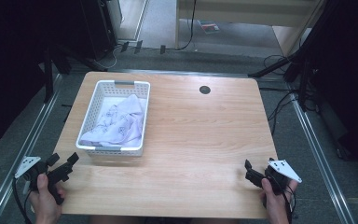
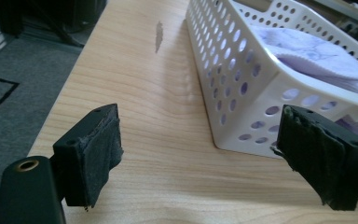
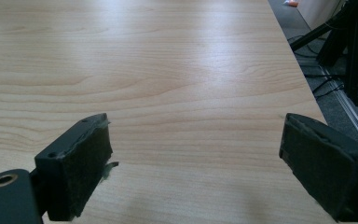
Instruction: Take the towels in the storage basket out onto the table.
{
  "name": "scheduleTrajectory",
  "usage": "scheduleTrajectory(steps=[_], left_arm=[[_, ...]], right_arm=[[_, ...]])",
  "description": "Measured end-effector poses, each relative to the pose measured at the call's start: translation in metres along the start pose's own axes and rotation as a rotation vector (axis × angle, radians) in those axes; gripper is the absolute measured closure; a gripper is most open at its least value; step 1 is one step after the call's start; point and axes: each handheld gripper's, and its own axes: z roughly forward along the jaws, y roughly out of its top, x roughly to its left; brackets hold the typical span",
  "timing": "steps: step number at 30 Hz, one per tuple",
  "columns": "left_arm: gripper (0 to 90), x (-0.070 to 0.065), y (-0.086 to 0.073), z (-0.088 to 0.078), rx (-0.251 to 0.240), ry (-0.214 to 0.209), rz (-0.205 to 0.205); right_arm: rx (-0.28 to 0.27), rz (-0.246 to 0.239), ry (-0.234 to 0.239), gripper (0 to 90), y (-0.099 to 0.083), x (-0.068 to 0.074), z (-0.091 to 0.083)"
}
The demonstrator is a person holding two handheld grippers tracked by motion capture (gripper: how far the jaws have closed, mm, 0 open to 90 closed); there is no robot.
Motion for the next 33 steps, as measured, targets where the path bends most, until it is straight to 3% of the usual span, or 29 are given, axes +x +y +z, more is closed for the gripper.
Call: scheduleTrajectory(steps=[2, 5, 9, 12, 18, 28, 33], left_arm=[[14.7, 0.001, 0.001, 0.0, 0.006, -0.007, 0.002], [14.4, -0.001, 0.005, -0.002, 0.02, 0.028, 0.028], [14.2, -0.007, 0.012, -0.009, 0.008, 0.019, 0.029], [14.2, -0.023, 0.028, -0.02, -0.002, 0.026, 0.095], [14.2, -0.042, 0.049, -0.026, 0.005, 0.002, 0.109], [14.3, -0.071, 0.078, -0.016, 0.045, -0.016, 0.153], [14.4, -0.09, 0.093, -0.001, 0.106, -0.028, 0.204]], right_arm=[[0.001, 0.0, -0.001, 9.3, 0.0, 0.0, 0.0], [-0.002, 0.003, -0.004, 9.3, 0.0, 0.0, 0.0], [0.005, 0.016, -0.012, 9.3, -0.001, -0.001, -0.001], [0.006, 0.027, -0.015, 9.3, 0.0, -0.002, -0.001], [0.015, 0.026, -0.012, 9.3, 0.0, -0.002, 0.0], [0.011, 0.033, -0.01, 9.4, 0.0, -0.002, 0.0], [0.019, 0.046, -0.01, 9.4, 0.0, -0.004, 0.0]])
